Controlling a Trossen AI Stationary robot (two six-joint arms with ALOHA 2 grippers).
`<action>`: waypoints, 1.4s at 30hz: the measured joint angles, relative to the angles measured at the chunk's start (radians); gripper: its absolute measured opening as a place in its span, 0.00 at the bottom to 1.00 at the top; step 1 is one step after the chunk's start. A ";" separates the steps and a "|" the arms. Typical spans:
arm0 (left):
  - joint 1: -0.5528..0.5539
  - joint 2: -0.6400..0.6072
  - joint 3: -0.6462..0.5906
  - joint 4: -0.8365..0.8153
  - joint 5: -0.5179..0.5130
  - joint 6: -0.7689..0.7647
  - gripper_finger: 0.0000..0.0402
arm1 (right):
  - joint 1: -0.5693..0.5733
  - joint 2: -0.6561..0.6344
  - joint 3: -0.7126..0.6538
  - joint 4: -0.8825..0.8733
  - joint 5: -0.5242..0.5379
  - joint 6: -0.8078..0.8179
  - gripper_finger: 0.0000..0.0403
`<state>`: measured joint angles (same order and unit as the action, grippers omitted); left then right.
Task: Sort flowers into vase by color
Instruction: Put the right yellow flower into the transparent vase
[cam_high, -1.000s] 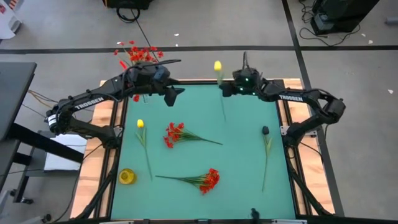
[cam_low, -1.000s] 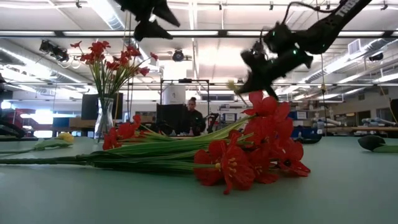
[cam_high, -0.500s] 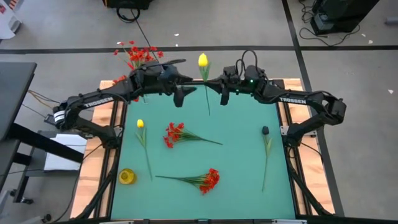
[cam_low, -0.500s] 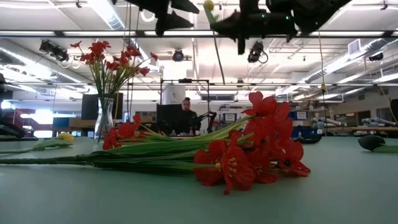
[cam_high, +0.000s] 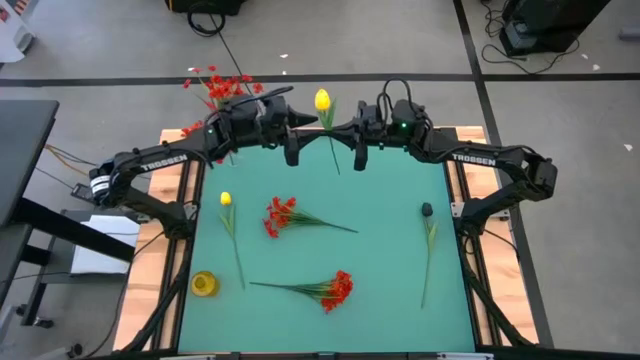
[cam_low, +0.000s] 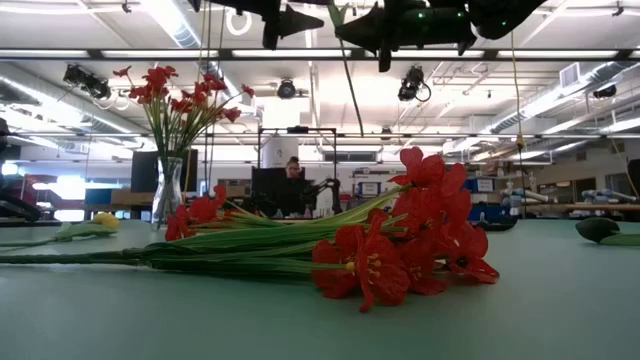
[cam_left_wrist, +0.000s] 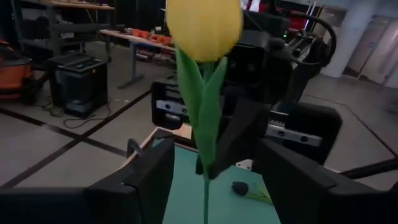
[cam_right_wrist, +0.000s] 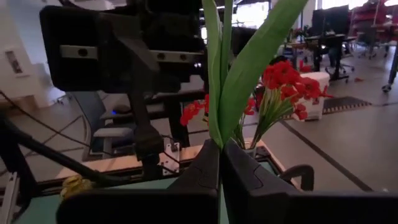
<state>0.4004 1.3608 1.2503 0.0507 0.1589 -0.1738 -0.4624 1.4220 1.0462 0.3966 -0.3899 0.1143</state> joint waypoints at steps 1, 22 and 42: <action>0.000 0.009 0.000 0.013 0.002 -0.005 0.57 | 0.002 0.000 0.000 -0.007 -0.001 -0.011 0.03; -0.001 0.062 0.000 0.126 0.047 0.059 0.03 | 0.007 0.000 0.000 -0.012 0.003 -0.068 0.10; 0.096 -0.379 0.000 -0.453 -0.556 0.162 0.00 | -0.176 -0.002 0.000 -0.351 0.183 0.069 0.35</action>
<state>0.4965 0.9821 1.2507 -0.4025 -0.3972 -0.0120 -0.6389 1.4197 1.0462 0.0454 -0.2072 0.1835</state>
